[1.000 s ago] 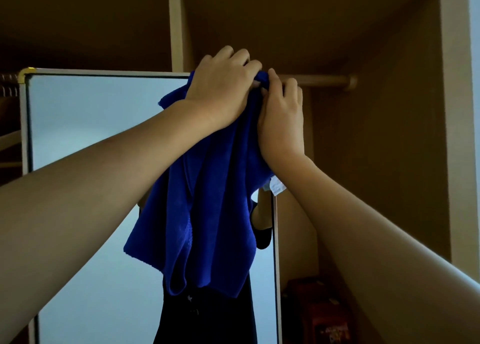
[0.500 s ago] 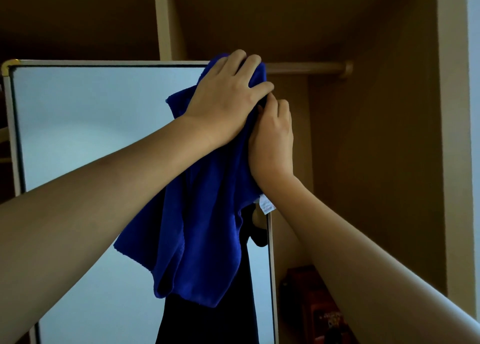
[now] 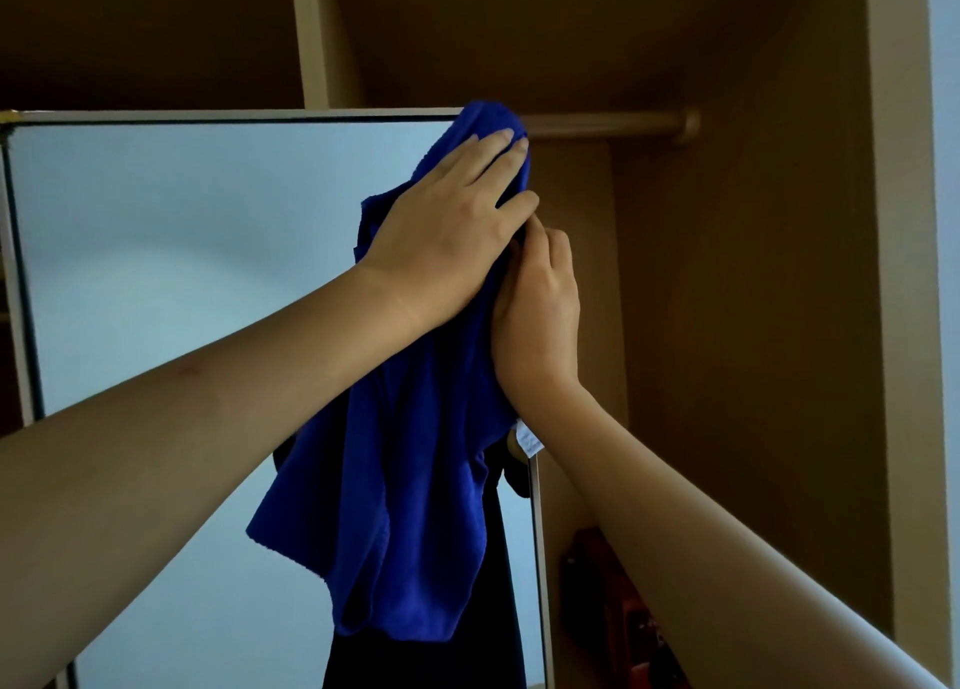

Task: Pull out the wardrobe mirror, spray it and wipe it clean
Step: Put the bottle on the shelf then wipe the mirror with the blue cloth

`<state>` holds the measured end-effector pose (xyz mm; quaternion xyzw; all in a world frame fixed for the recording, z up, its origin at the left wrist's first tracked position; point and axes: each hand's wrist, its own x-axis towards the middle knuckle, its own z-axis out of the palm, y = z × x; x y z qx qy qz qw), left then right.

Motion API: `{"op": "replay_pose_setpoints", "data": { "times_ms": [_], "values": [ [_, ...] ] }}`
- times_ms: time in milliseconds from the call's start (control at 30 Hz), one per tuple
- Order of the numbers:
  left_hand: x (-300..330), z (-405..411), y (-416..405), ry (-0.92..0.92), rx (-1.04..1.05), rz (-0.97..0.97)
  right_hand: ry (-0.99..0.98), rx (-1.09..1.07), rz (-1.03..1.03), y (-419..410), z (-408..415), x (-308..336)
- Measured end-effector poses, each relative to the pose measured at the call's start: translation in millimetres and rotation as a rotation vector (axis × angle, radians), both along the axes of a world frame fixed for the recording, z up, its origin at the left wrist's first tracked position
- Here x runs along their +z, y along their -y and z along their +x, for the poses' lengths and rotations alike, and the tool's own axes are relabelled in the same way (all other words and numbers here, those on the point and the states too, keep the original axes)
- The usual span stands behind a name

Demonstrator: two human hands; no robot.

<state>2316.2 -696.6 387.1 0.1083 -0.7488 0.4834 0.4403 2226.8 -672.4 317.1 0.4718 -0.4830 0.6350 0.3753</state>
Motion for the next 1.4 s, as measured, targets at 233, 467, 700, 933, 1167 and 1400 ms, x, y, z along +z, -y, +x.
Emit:
{"op": "replay_pose_setpoints", "data": {
  "times_ms": [233, 467, 700, 933, 1167, 1400],
  "values": [
    [-16.6, -1.4, 0.4, 0.041, -0.001, -0.007, 0.004, 0.019, -0.014, 2.8, -2.8, -19.4],
    [-21.7, -1.4, 0.4, 0.069, 0.043, -0.032, -0.054, 0.004, 0.049, -0.3, -8.4, -23.9],
    [22.1, 1.0, -2.8, 0.012, 0.048, -0.003, -0.129, -0.01, 0.06, -4.2, -15.4, 27.6],
    [60.2, 9.4, 2.9, -0.058, 0.101, 0.144, -0.164, 0.002, 0.048, -3.4, -19.4, 80.2],
    [53.4, 31.1, 20.3, -0.185, 0.019, 0.144, -0.285, -0.092, -0.015, 3.5, -13.3, 97.5],
    [49.2, 31.0, 21.0, -0.202, -0.044, 0.154, -0.316, -0.114, 0.051, -1.9, -16.4, 101.6]
  ]
}}
